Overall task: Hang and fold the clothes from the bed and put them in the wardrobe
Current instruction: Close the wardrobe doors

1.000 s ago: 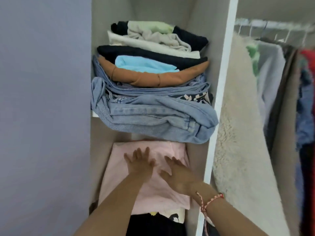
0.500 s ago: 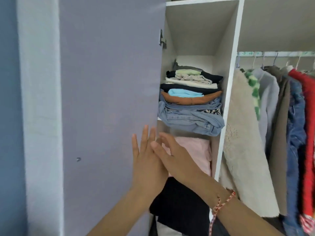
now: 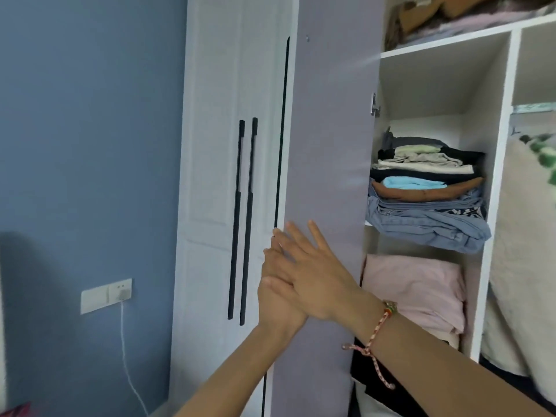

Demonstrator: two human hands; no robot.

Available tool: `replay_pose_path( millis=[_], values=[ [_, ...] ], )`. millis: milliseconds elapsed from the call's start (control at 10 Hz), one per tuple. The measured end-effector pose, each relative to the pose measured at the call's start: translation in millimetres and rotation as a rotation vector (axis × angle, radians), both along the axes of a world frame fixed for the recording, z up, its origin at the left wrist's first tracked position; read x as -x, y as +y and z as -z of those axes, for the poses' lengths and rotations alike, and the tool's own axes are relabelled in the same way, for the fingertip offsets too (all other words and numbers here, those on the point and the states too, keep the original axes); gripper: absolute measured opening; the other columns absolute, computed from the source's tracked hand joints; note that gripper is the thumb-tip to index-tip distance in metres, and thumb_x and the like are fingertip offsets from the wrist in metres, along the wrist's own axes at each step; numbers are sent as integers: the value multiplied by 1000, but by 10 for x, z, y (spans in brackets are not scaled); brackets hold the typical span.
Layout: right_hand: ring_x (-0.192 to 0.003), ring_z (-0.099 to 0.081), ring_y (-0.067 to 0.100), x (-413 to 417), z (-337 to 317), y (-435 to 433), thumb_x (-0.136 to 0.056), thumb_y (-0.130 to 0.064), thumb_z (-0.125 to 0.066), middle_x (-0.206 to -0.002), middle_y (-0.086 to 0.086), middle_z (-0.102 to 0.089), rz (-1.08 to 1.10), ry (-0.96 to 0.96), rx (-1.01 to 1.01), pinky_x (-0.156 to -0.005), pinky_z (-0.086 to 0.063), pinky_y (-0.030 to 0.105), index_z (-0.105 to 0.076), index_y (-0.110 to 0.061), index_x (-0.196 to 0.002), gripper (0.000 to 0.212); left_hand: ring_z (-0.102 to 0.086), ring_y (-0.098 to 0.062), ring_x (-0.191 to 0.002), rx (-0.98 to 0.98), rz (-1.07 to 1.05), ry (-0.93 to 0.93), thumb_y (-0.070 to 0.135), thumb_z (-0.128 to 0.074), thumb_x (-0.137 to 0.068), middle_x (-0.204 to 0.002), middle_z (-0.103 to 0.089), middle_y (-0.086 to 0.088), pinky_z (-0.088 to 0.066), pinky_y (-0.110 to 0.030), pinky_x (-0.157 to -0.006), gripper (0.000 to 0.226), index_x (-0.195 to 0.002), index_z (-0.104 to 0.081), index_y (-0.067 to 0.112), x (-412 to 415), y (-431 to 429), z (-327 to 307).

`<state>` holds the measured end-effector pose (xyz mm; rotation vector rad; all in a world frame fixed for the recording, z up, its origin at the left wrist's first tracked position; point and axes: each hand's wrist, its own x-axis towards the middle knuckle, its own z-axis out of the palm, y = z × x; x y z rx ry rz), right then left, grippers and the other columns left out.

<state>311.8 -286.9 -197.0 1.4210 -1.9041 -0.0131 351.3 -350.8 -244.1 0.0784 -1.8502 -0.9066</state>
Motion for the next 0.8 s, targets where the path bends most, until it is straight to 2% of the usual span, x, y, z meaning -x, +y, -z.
replay_pose_path(
  millis=[100,200,300,400,500,600,700,800],
  values=[
    [-145,-9,27,-42,-85,64,-85,-67,-5,-150,16,-31,-62,-2,2,-112,21,30,-48,-7,-135,88,-49,-7,-104,-76,-57,67,6,-58,-91,-117,-47,4,-37,-2,-90,45,-132,-41,-4,117,13,57],
    [-145,-13,24,-83,-127,253,-84,-64,-14,-145,13,-41,-63,-22,3,-112,20,26,-50,-8,-133,83,-54,-12,-88,-16,-4,102,2,-54,-91,-97,-56,0,-45,-12,-80,17,-107,-55,4,18,224,-11],
    [-139,-31,21,-55,-97,581,-88,-69,-14,-111,6,-66,-52,-61,87,-117,9,34,-67,-9,-105,81,-53,3,-70,18,107,172,9,-55,-88,-74,-48,12,-40,-5,-62,19,-80,-46,24,112,463,65],
    [-130,-44,20,78,-55,1081,-99,-48,-15,-94,2,-68,18,-6,141,-119,-2,38,-69,-9,-89,68,-44,1,-52,157,35,189,14,-51,-75,-60,-39,23,-35,-7,-49,24,-67,-39,33,175,828,98],
    [-131,-43,24,288,50,1637,-102,-33,-21,-110,8,-68,119,111,148,-117,-14,43,-70,-7,-99,56,-39,-1,-58,267,75,196,14,-39,-68,-60,-42,23,-26,-4,-43,15,-63,-49,24,308,1276,151],
    [-134,-40,26,395,131,2190,-102,-35,-15,-129,9,-58,325,91,88,-114,-16,46,-65,-7,-116,59,-55,-12,-72,348,178,114,15,-35,-73,-77,-64,3,-24,-4,-54,31,-80,-65,9,556,1760,223],
    [-143,-20,22,395,151,2883,-92,-53,7,-150,5,-34,619,-18,87,-115,8,35,-42,-12,-140,79,-55,-26,-102,436,313,-81,18,-35,-87,-137,-50,-8,-42,-26,-77,49,-133,-47,6,838,2353,135],
    [-146,-3,17,407,304,3501,-80,-69,14,-157,2,-13,814,-130,221,-111,18,25,-18,-19,-149,91,-34,-26,-129,560,375,-418,17,-40,-94,-157,-12,-5,-34,-35,-101,65,-150,-7,12,1104,2693,-67]
  ],
)
